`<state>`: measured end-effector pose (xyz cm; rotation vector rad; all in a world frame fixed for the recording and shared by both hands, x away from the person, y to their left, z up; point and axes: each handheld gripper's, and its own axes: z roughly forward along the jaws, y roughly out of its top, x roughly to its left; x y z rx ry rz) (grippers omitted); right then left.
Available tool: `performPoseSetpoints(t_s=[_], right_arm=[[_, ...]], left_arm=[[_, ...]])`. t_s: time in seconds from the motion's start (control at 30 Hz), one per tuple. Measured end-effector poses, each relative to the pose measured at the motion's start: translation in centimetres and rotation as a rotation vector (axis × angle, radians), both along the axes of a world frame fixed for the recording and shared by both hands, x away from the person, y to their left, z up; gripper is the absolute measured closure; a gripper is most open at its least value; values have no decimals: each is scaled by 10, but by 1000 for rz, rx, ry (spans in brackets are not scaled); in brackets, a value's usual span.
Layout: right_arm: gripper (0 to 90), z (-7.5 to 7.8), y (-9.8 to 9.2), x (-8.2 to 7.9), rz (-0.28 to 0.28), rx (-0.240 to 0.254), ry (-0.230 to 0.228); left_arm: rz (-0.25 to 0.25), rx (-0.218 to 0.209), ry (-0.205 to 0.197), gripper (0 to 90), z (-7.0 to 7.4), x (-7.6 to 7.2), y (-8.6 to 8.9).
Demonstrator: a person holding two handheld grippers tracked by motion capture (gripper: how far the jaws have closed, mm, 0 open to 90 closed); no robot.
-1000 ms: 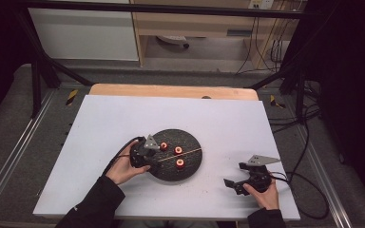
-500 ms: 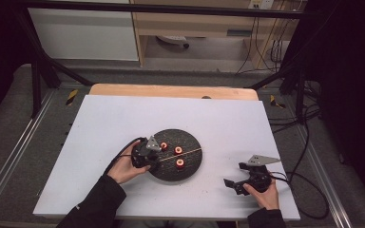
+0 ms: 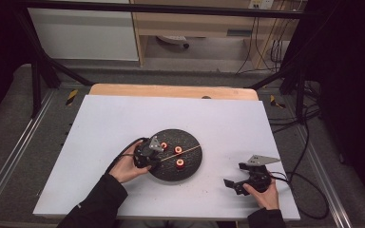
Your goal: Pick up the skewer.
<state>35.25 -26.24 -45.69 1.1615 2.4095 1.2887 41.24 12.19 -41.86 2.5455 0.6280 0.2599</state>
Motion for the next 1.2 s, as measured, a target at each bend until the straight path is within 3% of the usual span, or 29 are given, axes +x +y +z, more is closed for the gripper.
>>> performPoseSetpoints(t_s=[0.53, 0.9, 1.2], right_arm=[[11, 0, 0, 0, -6, 3, 7], [11, 0, 0, 0, -11, 5, 8], [11, 0, 0, 0, -19, 6, 14]], left_arm=[[-13, -7, -7, 881, 4, -5, 1], [20, -69, -22, 882, 12, -15, 11], [76, -160, -43, 882, 14, -30, 29]])
